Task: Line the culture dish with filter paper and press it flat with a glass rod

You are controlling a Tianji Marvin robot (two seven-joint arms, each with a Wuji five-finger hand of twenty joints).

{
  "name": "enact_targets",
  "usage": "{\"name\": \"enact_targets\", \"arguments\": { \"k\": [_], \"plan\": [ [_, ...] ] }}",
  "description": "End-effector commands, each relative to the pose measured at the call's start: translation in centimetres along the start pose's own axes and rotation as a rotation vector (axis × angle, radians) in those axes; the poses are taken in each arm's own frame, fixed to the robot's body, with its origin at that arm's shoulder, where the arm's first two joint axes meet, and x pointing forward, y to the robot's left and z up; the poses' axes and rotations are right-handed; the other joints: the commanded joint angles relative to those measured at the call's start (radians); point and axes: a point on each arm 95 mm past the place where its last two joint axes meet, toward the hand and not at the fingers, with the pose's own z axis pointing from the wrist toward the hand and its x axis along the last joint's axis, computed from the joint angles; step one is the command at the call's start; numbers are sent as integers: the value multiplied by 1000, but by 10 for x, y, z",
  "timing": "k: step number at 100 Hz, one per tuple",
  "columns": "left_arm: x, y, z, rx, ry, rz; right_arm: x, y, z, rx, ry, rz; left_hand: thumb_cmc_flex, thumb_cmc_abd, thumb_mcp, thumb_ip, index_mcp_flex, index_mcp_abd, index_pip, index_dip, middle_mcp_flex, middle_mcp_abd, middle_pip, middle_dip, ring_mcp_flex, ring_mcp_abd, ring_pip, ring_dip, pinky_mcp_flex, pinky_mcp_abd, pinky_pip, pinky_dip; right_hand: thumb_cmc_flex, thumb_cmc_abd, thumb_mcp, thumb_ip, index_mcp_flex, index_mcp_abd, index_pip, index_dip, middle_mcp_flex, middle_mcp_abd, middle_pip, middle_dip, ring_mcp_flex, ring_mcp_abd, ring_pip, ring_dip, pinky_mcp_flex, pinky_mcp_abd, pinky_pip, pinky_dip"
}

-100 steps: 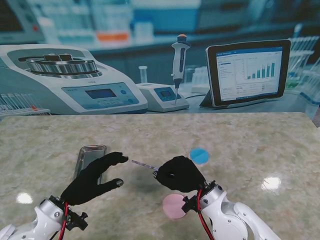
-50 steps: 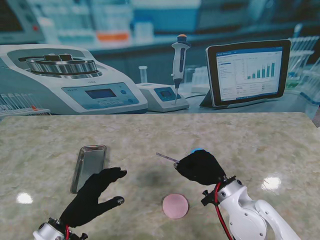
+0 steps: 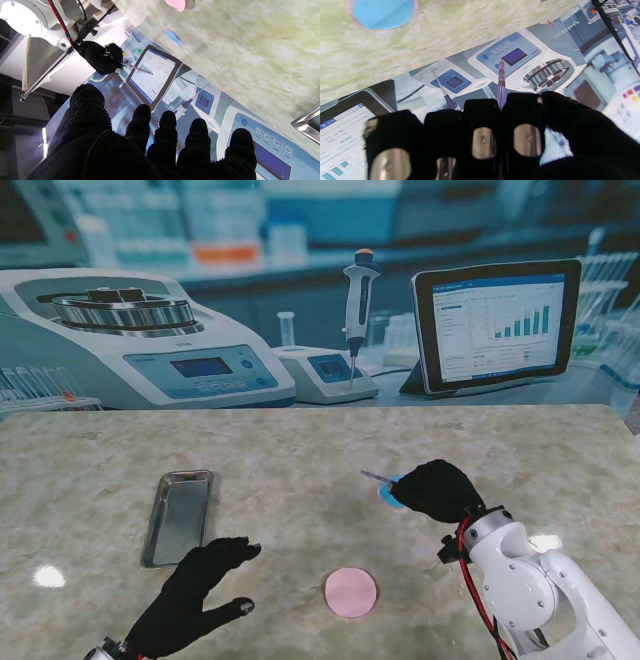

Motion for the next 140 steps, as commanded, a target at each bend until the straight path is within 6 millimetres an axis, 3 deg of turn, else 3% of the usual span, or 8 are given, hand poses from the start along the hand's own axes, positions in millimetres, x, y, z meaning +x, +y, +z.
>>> {"name": "enact_targets", "arguments": {
  "k": [1,53,90,102,140],
  "plan": [
    [1,4,-5,-6,-16,-5,-11,1,3,13,-37,-12,2,38,-28,21,-20,-8,-20,-8,-41,4,-22,-7,-41,-37,-19,-10,-10,-35,-63,-34,-32,4,6,32,72,37,94,-6,69,-44,220,4,21,-138,114,33,44,14,316,34],
    [-2,6,2,31,-71,78,-58,-8,36,130,-224,-65,10,36,-27,22,-10,-4,-18,-8,-41,5,-23,-4,-43,-41,-20,-11,-5,-35,-77,-78,-29,9,0,32,72,38,98,-8,69,-43,225,1,21,-139,114,40,44,16,316,45],
    [-12,8,11,40,-93,90,-76,-28,38,227,-296,-69,12,37,-26,24,-25,-22,-12,-4,-53,-2,-61,-21,-56,-51,-25,-21,0,-40,-85,-123,-27,14,-6,34,72,37,102,-8,69,-46,230,0,21,-145,114,46,44,15,316,58],
    [-16,8,15,41,-88,83,-80,-31,38,240,-313,-73,12,38,-26,24,-33,-66,-7,-1,-62,-4,-74,-20,-68,-62,-29,-25,0,-48,-88,-133,-26,14,-8,34,72,35,103,-8,69,-46,231,0,21,-146,114,47,44,14,316,60],
    [-21,8,21,41,-97,83,-91,-38,44,276,-346,-75,9,35,-26,24,-42,-51,1,2,-61,-7,-82,-11,-75,-68,-31,-33,4,-50,-100,-163,-23,14,-13,34,73,38,106,-7,69,-45,234,-1,22,-148,114,51,45,14,316,65]
  ]
}}
